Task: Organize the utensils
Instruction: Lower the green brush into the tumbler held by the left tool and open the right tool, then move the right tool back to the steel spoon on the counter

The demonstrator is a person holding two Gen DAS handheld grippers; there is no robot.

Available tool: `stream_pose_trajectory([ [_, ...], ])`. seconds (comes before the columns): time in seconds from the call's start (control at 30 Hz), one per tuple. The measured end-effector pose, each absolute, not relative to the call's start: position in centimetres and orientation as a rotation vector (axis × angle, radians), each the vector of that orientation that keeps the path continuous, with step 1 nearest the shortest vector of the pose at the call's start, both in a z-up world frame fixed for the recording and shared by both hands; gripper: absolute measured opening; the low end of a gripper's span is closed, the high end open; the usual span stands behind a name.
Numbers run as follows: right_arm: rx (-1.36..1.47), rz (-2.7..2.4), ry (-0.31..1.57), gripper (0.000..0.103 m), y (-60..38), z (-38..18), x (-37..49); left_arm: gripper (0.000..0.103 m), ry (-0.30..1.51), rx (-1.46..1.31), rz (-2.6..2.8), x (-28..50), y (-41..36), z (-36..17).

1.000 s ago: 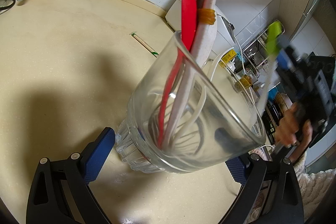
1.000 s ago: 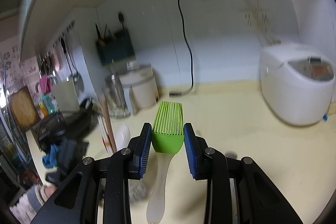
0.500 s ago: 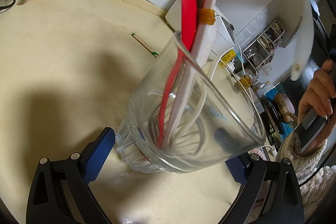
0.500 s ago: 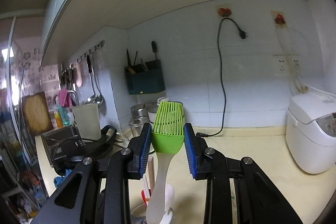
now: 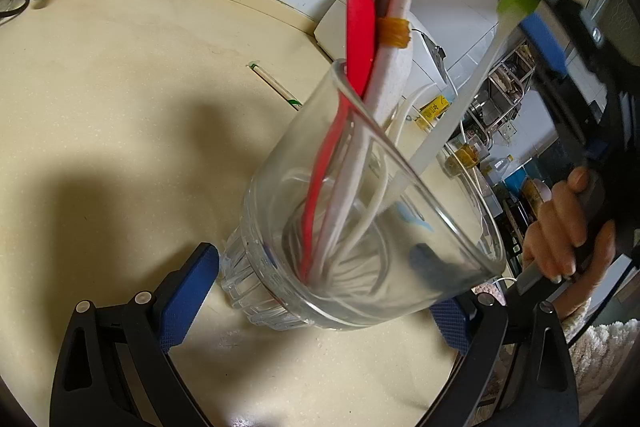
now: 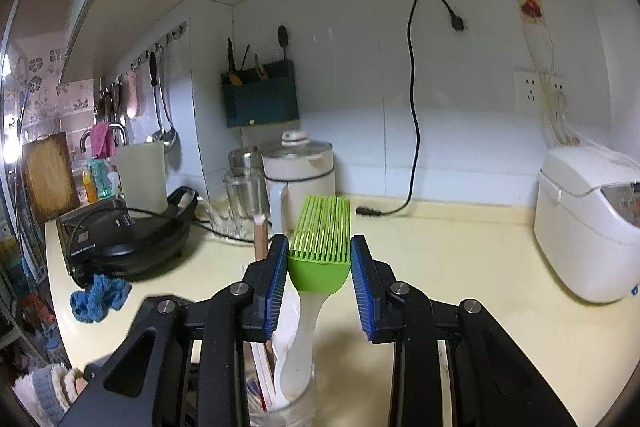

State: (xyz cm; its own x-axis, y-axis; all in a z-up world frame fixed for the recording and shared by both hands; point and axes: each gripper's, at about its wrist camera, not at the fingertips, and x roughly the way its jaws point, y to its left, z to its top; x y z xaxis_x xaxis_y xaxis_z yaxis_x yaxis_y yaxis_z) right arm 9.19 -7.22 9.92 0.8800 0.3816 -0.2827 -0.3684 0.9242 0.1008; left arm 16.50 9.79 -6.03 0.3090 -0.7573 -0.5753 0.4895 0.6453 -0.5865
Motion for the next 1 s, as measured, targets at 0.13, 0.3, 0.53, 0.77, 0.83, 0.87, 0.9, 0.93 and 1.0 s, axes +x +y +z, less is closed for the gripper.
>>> stream_pose_trajectory([
  [0.13, 0.022, 0.426, 0.349, 0.032, -7.0, 9.1, 9.4, 0.098, 0.941, -0.329, -0.843, 16.5, 9.8, -6.0],
  [0.3, 0.027, 0.500, 0.408, 0.032, -6.6, 9.0, 9.9, 0.098, 0.941, -0.328, -0.843, 16.5, 9.8, -6.0],
  [0.53, 0.084, 0.481, 0.397, 0.032, -8.9, 9.9, 9.5, 0.098, 0.941, -0.329, -0.844, 16.5, 9.7, -6.0],
  [0.77, 0.090, 0.371, 0.424, 0.032, -13.9, 8.7, 8.4, 0.099, 0.941, -0.328, -0.844, 16.5, 9.8, -5.9],
  [0.83, 0.094, 0.334, 0.445, 0.032, -15.6, 8.1, 8.4, 0.099, 0.941, -0.328, -0.844, 16.5, 9.8, -5.9],
  [0.87, 0.106, 0.307, 0.458, 0.032, -16.8, 7.6, 8.5, 0.099, 0.941, -0.328, -0.844, 16.5, 9.8, -5.9],
  [0.9, 0.129, 0.281, 0.470, 0.032, -18.1, 7.1, 8.6, 0.099, 0.941, -0.328, -0.844, 16.5, 9.8, -5.9],
  [0.93, 0.147, 0.265, 0.477, 0.032, -19.0, 6.9, 8.7, 0.099, 0.941, -0.328, -0.844, 16.5, 9.8, -5.9],
  [1.0, 0.206, 0.212, 0.488, 0.032, -21.7, 5.8, 8.6, 0.099, 0.941, -0.328, -0.844, 16.5, 9.8, -5.9],
])
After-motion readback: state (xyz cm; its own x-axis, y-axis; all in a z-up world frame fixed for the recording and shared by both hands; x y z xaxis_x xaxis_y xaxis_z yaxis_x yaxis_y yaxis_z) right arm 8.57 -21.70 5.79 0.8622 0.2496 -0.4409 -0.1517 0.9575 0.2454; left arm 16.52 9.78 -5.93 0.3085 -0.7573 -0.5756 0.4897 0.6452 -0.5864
